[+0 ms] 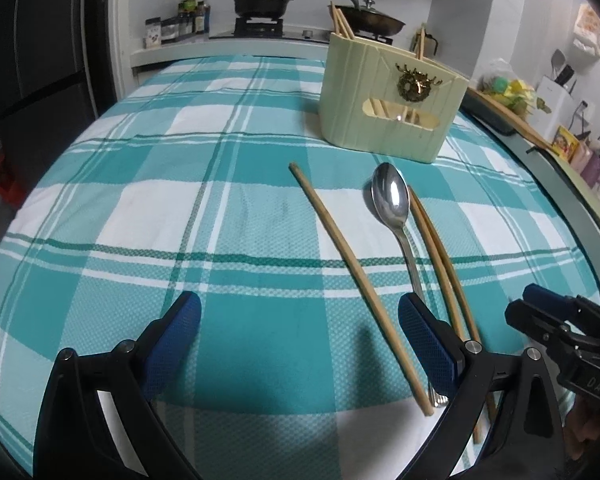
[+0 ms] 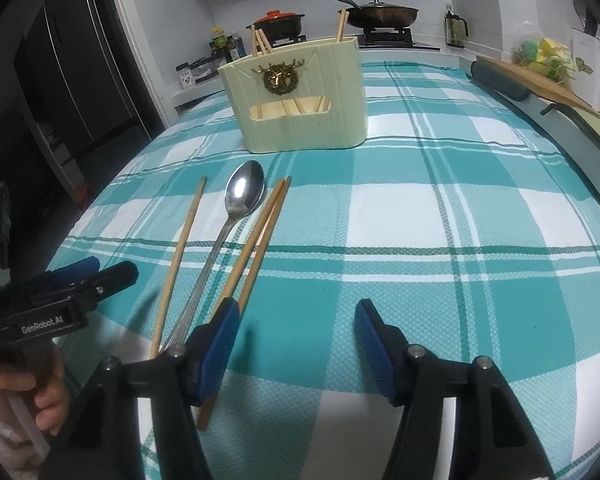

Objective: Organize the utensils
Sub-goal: 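Move both open tools back toward the remaining chopsticks and spoon, then grasp a wooden chopstick with the left tool while the right tool grasps another chopstick, then lift both held chopsticks and carry them over the cream holder, then drop the chopsticks into the holder, opening both tools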

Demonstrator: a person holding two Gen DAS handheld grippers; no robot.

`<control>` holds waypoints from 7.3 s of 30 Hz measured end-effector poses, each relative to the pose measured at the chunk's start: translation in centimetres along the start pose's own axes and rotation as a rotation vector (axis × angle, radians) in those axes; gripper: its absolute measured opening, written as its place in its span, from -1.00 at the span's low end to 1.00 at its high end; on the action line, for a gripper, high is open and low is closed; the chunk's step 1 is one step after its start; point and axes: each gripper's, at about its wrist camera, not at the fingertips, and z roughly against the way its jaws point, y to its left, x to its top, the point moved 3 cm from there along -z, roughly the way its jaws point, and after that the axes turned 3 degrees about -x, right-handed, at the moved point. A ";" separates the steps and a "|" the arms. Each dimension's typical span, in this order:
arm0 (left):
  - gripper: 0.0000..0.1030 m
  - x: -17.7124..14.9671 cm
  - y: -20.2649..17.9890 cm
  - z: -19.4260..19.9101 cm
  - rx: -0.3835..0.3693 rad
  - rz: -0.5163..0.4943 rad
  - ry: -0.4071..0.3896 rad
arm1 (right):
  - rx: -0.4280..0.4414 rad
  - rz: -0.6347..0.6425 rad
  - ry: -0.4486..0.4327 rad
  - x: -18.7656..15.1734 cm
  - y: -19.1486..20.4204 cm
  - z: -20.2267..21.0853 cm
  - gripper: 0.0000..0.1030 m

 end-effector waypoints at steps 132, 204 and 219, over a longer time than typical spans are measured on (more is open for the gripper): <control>0.95 2.1 2.5 -0.1 -0.060 -0.077 0.181 | -0.126 0.121 0.236 1.4 -8.4 -0.5 0.62; -0.92 26.5 -2.0 17.3 -0.290 -0.114 -0.433 | 0.040 0.168 -0.495 26.2 1.0 17.4 -0.90; -0.92 30.4 -6.2 2.5 -0.248 -0.168 -0.151 | 0.080 0.145 -0.343 33.0 0.9 4.6 -0.90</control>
